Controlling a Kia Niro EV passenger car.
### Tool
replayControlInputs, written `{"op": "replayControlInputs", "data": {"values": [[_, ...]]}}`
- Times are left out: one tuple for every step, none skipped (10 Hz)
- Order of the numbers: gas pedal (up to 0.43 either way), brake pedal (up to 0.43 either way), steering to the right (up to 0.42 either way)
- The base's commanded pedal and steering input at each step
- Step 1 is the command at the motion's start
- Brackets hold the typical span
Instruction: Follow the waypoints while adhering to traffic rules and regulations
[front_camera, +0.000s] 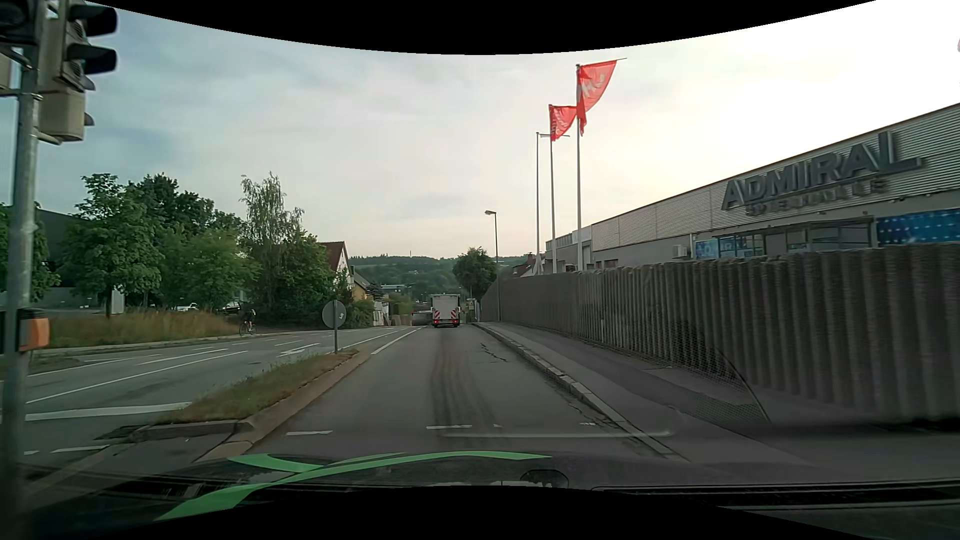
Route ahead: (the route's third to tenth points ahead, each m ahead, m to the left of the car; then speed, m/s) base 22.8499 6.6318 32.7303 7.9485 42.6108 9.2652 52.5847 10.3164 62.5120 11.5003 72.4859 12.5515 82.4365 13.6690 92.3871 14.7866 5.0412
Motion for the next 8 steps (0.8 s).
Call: {"op": "replayControlInputs", "data": {"values": [[0.110,0.000,-0.178],[0.110,0.000,-0.170],[0.110,0.000,-0.143],[0.110,0.000,-0.122],[0.110,0.000,-0.094],[0.110,0.000,-0.077],[0.110,0.000,-0.066],[0.130,0.000,-0.049]]}}
